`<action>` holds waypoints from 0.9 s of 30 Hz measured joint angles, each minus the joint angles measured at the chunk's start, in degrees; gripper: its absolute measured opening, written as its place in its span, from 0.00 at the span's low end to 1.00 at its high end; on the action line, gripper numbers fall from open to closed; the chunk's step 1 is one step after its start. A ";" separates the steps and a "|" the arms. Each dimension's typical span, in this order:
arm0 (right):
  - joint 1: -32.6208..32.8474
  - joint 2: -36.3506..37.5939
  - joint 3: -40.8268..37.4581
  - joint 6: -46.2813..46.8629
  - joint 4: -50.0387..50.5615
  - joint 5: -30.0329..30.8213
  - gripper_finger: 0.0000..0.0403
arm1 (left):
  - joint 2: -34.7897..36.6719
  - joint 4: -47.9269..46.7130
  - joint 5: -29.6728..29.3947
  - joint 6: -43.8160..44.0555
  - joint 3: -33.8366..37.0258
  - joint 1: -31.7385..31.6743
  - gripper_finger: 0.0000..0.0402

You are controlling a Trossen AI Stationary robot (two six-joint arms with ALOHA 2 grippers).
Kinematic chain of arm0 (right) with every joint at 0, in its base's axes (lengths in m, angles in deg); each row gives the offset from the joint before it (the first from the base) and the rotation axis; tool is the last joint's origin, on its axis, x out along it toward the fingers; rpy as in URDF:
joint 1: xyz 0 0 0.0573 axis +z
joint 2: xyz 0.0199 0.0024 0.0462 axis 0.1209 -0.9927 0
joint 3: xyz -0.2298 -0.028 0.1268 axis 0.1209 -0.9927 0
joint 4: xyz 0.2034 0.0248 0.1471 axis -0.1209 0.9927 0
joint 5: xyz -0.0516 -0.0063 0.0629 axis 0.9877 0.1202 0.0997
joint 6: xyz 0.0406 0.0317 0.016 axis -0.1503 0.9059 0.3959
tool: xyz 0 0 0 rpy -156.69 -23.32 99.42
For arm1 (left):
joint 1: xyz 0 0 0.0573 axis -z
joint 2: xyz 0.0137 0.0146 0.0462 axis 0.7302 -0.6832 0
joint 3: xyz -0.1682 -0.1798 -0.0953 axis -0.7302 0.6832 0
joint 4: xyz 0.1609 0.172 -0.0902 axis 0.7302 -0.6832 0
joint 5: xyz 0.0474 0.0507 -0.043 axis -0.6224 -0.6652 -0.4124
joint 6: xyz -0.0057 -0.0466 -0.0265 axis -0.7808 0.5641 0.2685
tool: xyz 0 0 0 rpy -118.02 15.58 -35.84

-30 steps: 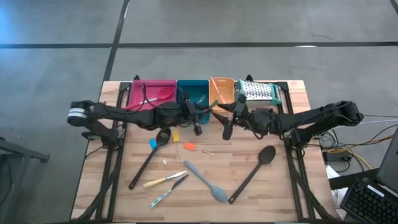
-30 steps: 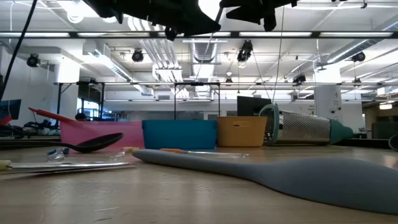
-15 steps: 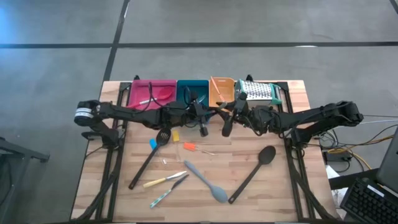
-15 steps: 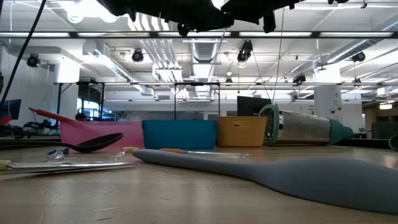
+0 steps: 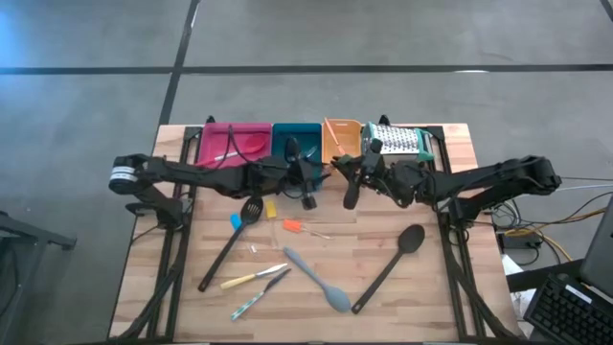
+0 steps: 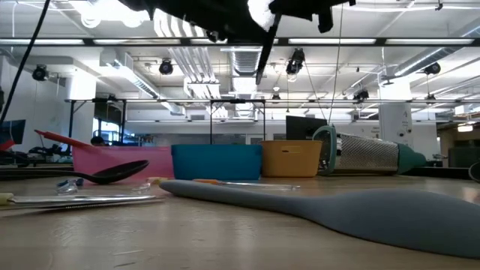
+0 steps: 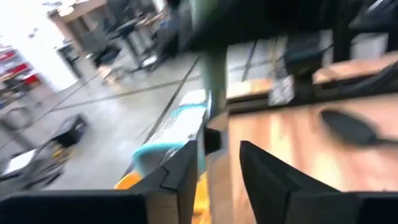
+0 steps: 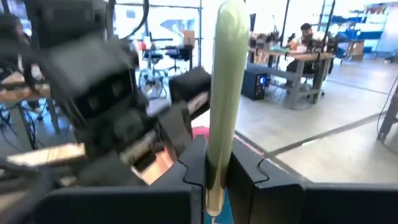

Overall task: Pick & Place Kitchen Items
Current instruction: Put the green knife into the yellow bin

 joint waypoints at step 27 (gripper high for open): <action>-36.22 -23.83 35.57 2.92 49.11 -35.92 0.06 | 23.16 -15.06 -10.81 3.68 9.32 -0.02 0.38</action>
